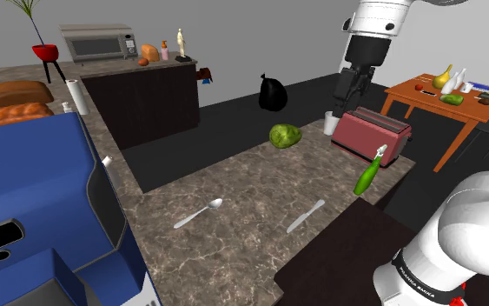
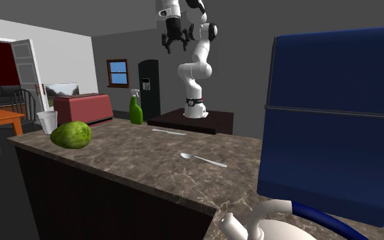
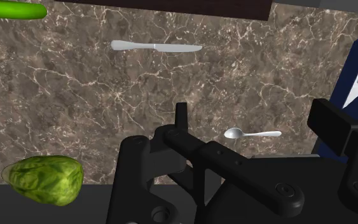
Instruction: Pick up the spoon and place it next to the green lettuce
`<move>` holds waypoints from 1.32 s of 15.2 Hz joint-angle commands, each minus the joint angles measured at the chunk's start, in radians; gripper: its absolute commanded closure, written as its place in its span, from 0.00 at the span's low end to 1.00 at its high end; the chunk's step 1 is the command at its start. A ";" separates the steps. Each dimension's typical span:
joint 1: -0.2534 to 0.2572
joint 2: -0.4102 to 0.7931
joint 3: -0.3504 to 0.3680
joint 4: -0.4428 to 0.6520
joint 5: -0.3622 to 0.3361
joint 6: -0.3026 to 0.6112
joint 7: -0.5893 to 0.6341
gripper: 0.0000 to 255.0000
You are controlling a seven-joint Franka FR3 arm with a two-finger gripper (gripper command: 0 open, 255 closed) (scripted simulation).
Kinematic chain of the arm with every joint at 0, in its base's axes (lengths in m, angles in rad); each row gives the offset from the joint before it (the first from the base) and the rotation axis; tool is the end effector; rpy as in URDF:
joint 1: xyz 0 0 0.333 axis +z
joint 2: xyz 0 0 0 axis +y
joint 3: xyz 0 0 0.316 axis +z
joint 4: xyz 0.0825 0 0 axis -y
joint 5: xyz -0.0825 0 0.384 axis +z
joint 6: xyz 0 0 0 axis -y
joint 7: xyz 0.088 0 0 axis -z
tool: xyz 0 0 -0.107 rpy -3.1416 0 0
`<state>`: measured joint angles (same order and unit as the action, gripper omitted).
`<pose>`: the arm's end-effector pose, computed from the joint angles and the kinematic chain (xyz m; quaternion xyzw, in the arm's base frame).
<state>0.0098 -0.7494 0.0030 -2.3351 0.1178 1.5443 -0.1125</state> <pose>0.3137 0.0171 0.5875 -0.9962 -0.0624 0.0177 0.0588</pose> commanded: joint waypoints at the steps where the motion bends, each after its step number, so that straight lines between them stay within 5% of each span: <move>1: 0.000 0.000 0.000 0.000 0.000 0.000 0.000 0.00; 10: 0.021 0.219 0.107 -0.066 0.048 0.271 0.106 0.00; 20: 0.035 0.565 0.205 -0.008 0.041 0.541 0.235 0.00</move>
<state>0.0406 -0.2224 0.1952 -2.3503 0.1600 2.0558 0.1020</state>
